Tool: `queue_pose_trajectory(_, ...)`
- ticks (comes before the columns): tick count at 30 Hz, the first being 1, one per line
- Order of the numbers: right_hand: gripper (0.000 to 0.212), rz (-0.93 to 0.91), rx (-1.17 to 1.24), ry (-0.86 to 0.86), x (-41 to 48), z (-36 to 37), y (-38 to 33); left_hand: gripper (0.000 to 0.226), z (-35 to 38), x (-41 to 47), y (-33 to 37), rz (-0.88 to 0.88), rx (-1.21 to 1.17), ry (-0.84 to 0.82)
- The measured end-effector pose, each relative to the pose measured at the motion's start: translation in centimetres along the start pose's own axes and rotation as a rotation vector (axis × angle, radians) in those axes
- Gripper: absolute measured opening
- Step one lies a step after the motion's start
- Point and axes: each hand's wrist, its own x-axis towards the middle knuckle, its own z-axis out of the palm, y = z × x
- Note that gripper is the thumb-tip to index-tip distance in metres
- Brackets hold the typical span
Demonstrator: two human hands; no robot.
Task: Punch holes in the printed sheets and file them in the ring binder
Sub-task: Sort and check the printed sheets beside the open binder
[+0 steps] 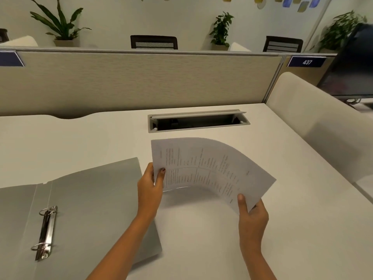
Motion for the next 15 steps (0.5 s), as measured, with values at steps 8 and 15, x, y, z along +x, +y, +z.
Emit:
queue_pose_trajectory(8, 0.017, 0.053, 0.019, -0.015, 1.0, -0.4, 0.7, 0.017, -0.1, -0.5, 1.0, 0.056, -0.079, 0.015)
queue_pose_trajectory(15, 0.014, 0.085, 0.055, -0.026, 0.9, -0.6, 0.2, 0.019, -0.5, -0.4, 1.2, 0.047, -0.123, -0.012)
